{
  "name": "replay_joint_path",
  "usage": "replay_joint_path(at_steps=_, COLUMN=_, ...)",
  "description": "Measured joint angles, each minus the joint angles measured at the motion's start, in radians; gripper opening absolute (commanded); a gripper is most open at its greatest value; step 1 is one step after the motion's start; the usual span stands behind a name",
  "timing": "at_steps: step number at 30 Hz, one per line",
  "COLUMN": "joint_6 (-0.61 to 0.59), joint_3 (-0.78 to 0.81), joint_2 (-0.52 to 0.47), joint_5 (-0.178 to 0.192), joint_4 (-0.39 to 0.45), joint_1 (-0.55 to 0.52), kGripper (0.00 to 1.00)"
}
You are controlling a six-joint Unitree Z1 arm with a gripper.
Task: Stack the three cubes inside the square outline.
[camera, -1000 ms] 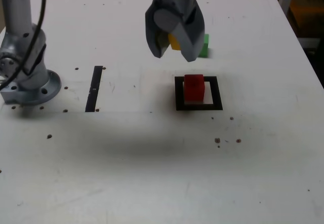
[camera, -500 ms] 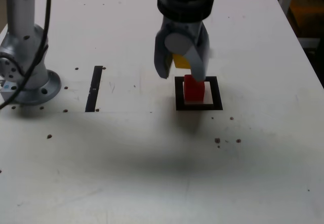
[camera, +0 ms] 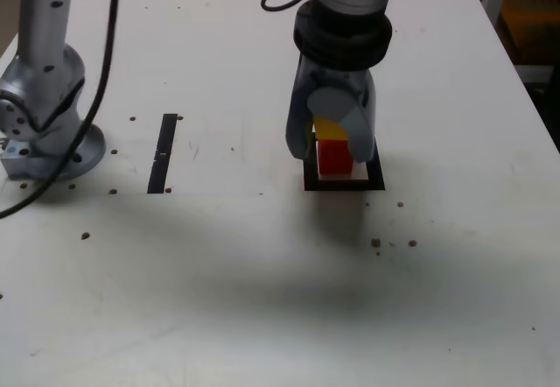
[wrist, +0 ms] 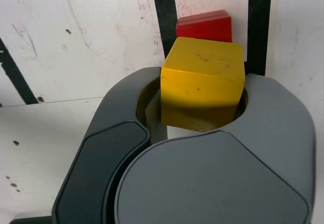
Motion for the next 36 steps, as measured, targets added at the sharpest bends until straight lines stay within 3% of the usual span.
replay_joint_path(at_steps=25, joint_6=-0.05, joint_3=-0.004, joint_2=0.042, joint_5=0.028, joint_4=-0.021, joint_1=-0.005, kGripper=0.25)
replay_joint_path(at_steps=36, joint_6=-0.05, joint_3=0.001, joint_2=0.043, joint_5=0.025, joint_4=-0.002, joint_1=-0.005, kGripper=0.36)
